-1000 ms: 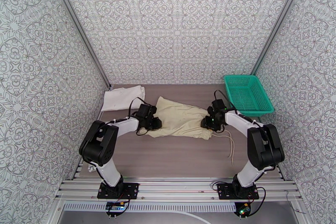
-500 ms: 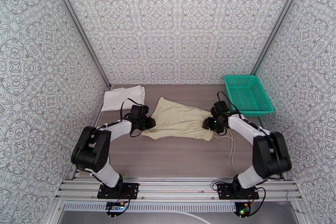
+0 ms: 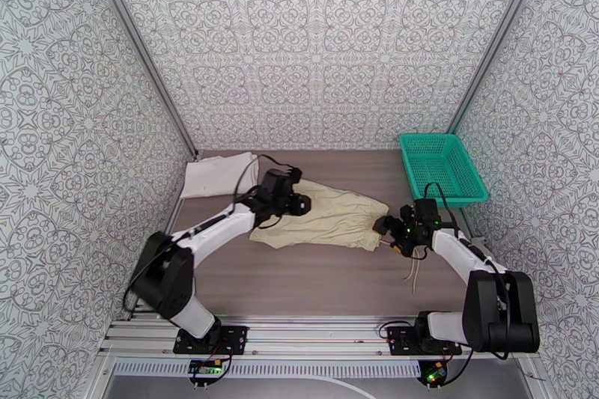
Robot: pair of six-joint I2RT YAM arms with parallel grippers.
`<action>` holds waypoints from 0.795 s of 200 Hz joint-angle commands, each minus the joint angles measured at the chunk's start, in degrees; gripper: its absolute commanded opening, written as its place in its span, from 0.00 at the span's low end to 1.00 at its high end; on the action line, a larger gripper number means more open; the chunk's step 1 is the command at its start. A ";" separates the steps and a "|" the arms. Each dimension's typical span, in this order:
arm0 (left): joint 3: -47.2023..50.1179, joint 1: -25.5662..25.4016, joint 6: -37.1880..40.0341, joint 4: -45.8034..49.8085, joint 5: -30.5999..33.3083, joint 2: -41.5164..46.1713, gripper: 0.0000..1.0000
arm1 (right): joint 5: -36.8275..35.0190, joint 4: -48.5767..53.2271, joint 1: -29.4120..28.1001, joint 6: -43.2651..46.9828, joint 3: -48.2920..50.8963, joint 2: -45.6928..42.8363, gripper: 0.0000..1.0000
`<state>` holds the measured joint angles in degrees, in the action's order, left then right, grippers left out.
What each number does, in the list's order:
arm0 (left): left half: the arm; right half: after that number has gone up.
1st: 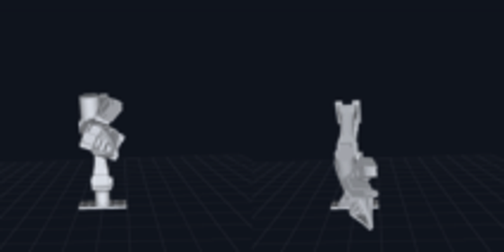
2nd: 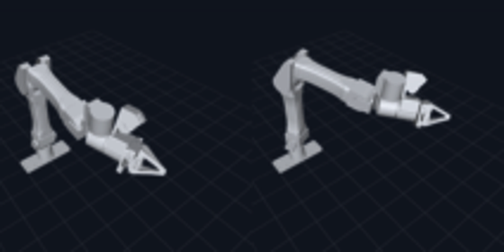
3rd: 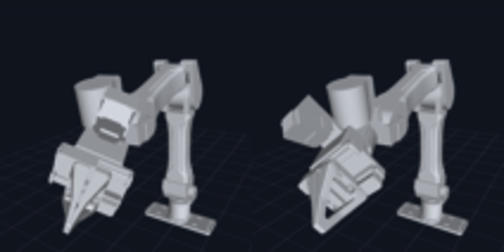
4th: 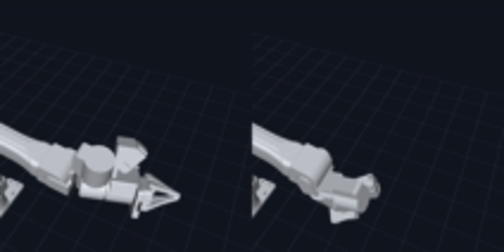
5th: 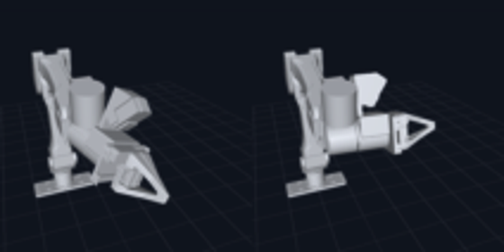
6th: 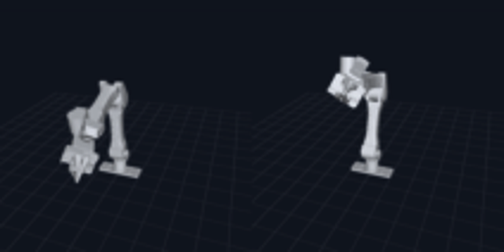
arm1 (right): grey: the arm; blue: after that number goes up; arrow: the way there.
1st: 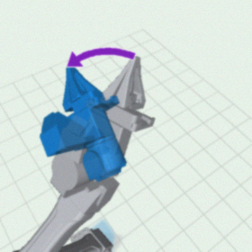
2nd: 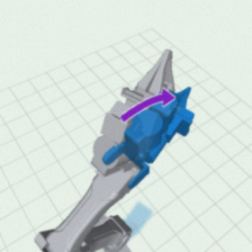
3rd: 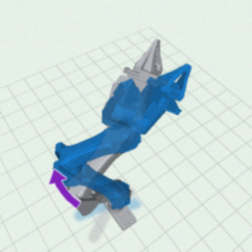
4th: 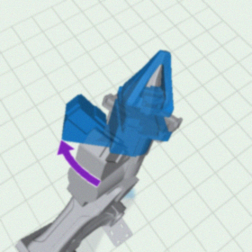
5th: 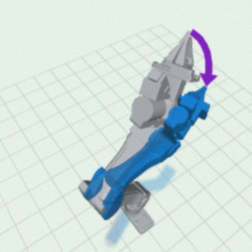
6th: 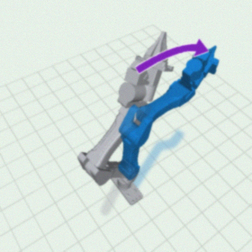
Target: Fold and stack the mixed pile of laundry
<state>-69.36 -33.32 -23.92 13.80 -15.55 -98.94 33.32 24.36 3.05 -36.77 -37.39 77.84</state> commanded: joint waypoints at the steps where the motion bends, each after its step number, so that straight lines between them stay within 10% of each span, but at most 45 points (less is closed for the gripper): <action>1: -4.23 -1.95 0.90 -0.52 -0.26 -6.66 0.34 | 6.03 -8.54 0.73 -4.65 3.06 1.35 0.99; 101: -16.37 -0.61 -3.93 -4.04 3.69 -20.56 0.34 | 7.80 -23.56 -1.28 -17.48 6.22 10.09 0.97; 159: -17.75 -1.96 -6.75 4.92 5.03 -19.50 0.06 | 4.15 -10.88 -2.43 -11.16 2.52 7.87 0.93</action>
<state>-86.43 -34.48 -28.95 14.00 -11.40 -119.31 39.29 7.07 2.09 -51.42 -34.54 85.45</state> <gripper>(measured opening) 0.119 0.929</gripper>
